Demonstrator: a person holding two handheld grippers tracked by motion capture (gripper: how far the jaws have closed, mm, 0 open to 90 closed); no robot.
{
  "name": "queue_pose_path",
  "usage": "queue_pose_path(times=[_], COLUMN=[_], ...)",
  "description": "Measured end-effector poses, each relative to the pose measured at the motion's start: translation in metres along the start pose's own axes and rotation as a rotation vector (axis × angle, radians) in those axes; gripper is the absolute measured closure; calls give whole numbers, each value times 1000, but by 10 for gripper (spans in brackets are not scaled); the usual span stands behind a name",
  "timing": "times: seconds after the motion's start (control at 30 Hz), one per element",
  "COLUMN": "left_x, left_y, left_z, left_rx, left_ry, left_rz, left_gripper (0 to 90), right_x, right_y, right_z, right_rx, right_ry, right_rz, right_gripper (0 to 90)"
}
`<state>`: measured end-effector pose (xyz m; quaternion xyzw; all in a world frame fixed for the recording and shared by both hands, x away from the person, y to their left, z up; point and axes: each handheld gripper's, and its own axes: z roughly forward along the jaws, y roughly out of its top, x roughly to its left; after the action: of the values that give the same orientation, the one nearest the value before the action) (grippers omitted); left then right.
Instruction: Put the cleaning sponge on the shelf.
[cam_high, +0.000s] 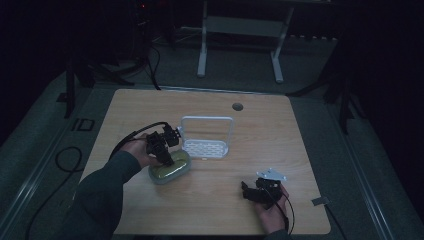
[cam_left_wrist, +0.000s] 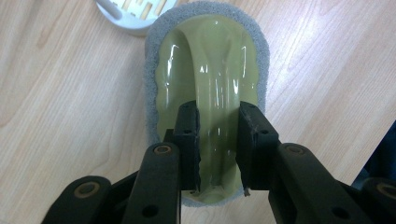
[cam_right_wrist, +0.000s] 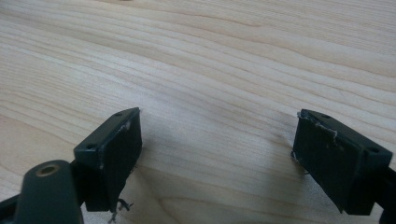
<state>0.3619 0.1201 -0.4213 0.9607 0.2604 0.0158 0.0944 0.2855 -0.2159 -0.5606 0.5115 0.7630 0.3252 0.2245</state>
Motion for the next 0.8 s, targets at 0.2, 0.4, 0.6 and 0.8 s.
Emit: queue_pose_path(times=[0.2, 0.4, 0.6, 0.8], left_x=[1, 1, 3, 5], left_y=[4, 9, 12, 15], left_z=[-3, -8, -12, -13], left_rx=[-14, -17, -40, -42], left_ry=[0, 7, -12, -8], left_rz=[18, 39, 64, 80], left_gripper=[718, 718, 718, 718], right_x=[0, 0, 0, 0], right_y=[0, 0, 0, 0], right_z=[0, 0, 0, 0], right_rx=[1, 0, 0, 0], right_ry=[0, 0, 0, 0], right_rz=[0, 0, 0, 0], right_gripper=[152, 152, 152, 152])
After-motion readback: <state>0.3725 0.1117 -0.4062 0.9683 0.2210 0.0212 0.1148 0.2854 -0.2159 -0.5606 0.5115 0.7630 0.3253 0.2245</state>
